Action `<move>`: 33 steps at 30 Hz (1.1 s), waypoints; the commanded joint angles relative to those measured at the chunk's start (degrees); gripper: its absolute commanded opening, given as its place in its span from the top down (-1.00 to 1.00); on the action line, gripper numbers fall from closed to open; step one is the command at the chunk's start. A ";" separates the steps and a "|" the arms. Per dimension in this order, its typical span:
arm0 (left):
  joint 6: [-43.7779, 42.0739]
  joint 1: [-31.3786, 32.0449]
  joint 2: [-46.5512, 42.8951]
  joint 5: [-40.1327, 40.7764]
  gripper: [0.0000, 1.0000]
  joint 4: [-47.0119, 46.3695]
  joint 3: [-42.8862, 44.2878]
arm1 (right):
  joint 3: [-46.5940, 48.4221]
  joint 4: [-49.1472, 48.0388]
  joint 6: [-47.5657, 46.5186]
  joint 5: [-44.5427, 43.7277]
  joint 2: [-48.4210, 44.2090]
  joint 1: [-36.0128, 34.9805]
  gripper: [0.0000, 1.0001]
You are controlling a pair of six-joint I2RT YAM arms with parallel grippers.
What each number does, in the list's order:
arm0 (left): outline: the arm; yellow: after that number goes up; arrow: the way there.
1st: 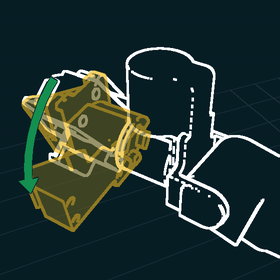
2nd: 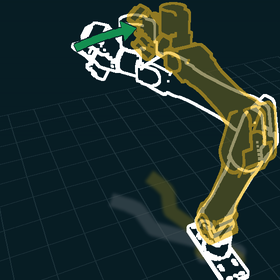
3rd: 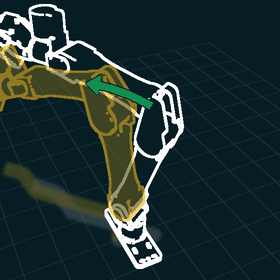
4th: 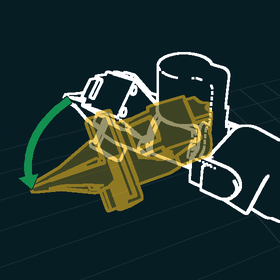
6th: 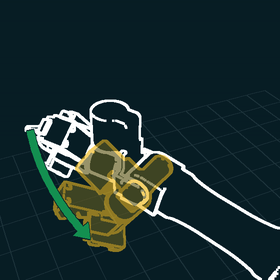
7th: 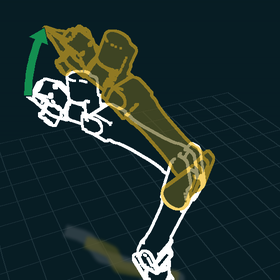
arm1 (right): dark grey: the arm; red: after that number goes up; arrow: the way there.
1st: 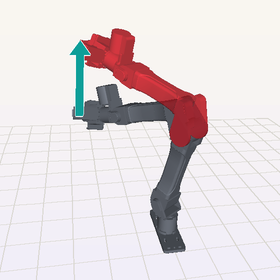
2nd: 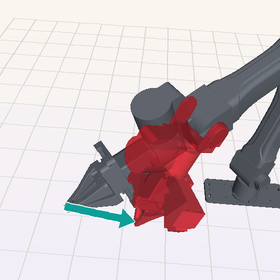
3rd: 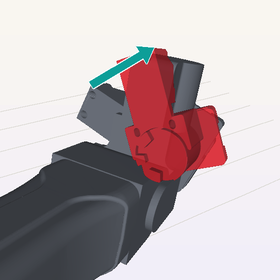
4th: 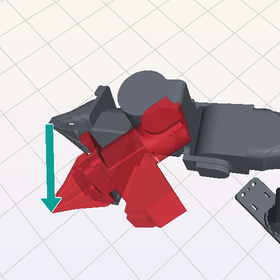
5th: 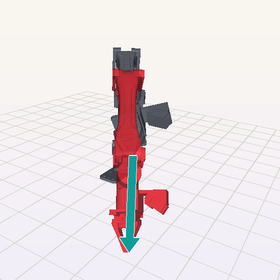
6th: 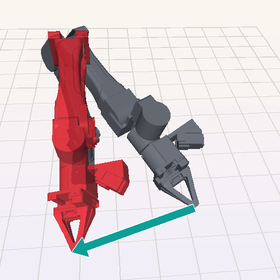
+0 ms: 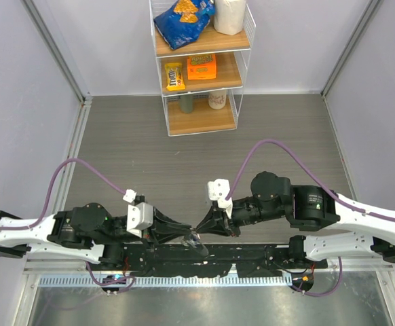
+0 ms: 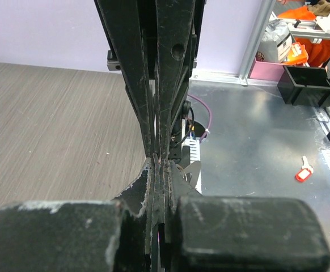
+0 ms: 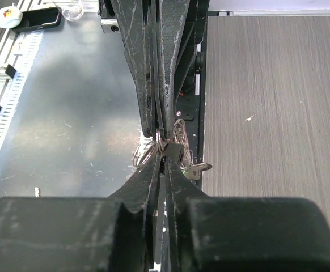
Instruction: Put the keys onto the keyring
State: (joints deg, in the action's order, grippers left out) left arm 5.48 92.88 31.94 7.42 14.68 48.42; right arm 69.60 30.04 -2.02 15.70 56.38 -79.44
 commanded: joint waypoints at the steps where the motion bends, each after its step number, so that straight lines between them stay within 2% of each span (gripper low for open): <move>1: -0.99 -0.16 -0.92 0.31 1.00 -8.87 0.53 | 0.27 -1.13 1.05 0.56 0.22 -0.37 0.59; 5: -0.99 -0.07 -0.83 0.40 1.00 -8.88 0.27 | 1.41 -0.95 0.62 -1.63 -1.00 -0.45 0.33; 9: -0.90 -0.07 -1.09 0.40 1.00 -9.05 0.09 | 3.26 -0.25 -0.26 -3.48 -2.24 -0.37 0.23; 17: -0.91 -0.16 -1.45 0.05 1.00 -10.19 -0.26 | 4.23 -1.74 -1.67 -5.42 -2.68 -0.37 0.18; 33: -1.26 -0.07 -1.71 -0.04 1.00 -13.01 -1.23 | 3.26 -6.22 -0.97 -0.59 -1.45 -0.37 0.11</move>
State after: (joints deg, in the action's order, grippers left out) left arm 5.26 92.88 30.92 7.46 8.08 47.29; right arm 71.75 27.81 -2.87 13.37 54.76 -79.46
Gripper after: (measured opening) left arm 0.033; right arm 0.436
